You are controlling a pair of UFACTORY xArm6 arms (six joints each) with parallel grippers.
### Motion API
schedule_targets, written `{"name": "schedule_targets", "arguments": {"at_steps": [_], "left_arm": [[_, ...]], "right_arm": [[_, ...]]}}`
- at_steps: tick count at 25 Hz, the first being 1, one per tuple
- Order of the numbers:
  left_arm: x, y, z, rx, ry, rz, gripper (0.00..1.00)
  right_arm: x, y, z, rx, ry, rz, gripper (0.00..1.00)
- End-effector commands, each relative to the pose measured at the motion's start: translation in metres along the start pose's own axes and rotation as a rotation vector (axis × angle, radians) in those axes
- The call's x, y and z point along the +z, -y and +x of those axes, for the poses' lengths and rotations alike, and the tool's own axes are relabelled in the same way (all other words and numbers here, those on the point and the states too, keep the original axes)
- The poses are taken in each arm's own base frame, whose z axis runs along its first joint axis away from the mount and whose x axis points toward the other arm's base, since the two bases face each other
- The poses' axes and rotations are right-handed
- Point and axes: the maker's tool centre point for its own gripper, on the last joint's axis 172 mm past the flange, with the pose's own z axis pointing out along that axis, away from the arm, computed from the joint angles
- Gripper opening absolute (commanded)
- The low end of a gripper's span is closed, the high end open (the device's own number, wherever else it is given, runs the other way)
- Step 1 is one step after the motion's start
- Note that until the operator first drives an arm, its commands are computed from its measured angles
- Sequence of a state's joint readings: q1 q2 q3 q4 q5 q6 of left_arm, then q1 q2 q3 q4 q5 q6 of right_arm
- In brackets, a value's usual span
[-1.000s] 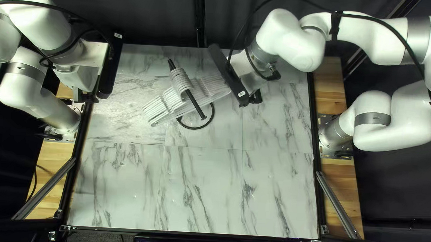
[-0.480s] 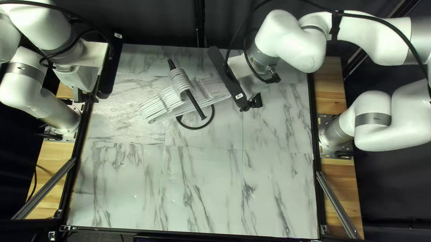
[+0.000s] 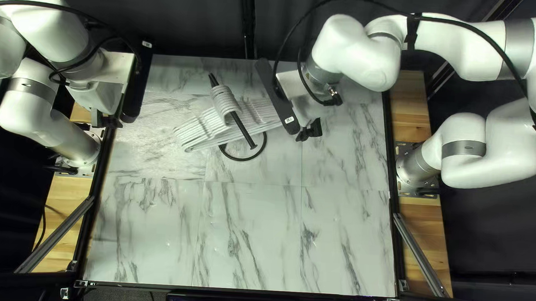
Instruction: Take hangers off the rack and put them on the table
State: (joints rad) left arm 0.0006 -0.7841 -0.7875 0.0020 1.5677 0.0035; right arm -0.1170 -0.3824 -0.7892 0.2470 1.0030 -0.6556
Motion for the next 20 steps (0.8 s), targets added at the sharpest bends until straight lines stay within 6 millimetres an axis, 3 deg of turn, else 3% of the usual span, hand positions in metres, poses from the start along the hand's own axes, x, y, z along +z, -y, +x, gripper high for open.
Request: {"name": "schedule_targets", "arguments": {"at_steps": [1,20], "left_arm": [[0.0,0.0,0.0,0.0,0.0,0.0,1.0],[0.0,0.0,0.0,0.0,0.0,0.0,1.0]], "right_arm": [[0.0029,0.0012,0.0011,0.013,-0.002,0.004,1.0],[0.0078,0.0015,0.0062,0.037,-0.027,-0.024,1.0]]}}
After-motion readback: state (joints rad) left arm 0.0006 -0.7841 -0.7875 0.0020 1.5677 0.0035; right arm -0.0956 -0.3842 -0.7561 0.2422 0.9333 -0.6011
